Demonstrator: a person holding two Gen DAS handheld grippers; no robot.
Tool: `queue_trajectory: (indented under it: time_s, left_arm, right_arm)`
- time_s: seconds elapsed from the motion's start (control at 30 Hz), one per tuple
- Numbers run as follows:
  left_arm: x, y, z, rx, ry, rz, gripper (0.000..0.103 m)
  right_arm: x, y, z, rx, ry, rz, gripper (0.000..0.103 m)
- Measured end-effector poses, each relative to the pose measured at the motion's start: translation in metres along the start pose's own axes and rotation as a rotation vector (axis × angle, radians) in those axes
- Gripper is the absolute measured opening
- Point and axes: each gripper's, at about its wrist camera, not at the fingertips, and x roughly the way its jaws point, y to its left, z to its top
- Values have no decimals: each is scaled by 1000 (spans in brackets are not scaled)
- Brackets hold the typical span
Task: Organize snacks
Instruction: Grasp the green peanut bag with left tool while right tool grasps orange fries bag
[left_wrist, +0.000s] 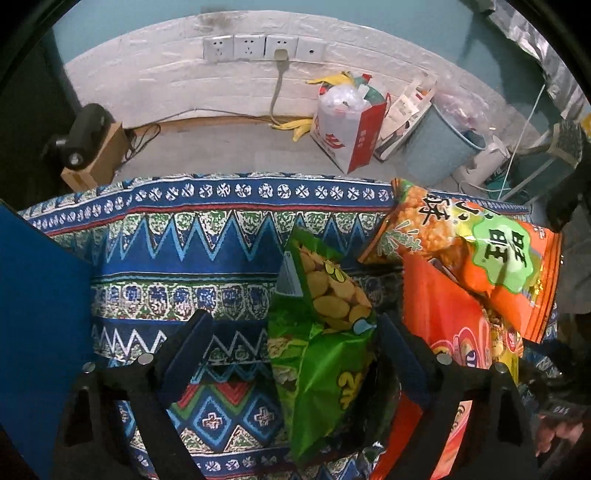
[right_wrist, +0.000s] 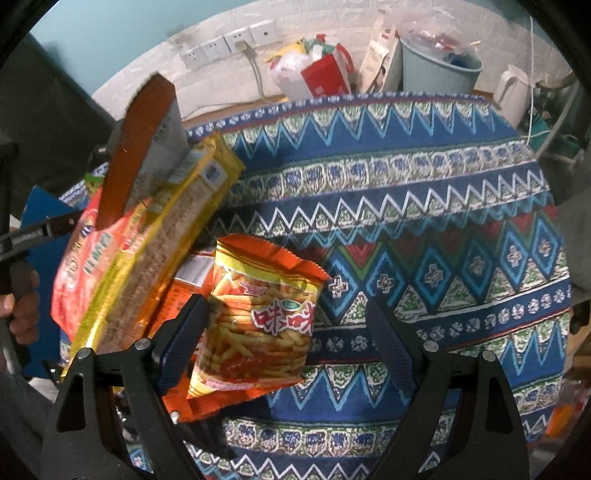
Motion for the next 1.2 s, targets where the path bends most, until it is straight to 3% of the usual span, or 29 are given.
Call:
queue_trajectory:
  time_s: [0.13, 0.27, 0.43, 0.6, 1.2]
  left_arm:
    - [5, 0, 1, -3, 10, -32, 82]
    - [6, -7, 1, 36, -1, -47, 73]
    - [1, -14, 1, 57, -8, -80, 43]
    - [-8, -17, -2, 98, -26, -44, 27]
    - [-62, -4, -28, 138, -134, 37, 20]
  right_arm:
    - [14, 1, -1, -18, 24, -31, 86]
    - [20, -2, 0, -19, 48, -31, 72]
    - [25, -1, -2, -48, 44, -51, 47]
    - [21, 5, -6, -67, 22, -55, 43]
    - [-56, 37, -1, -131, -140, -71, 42]
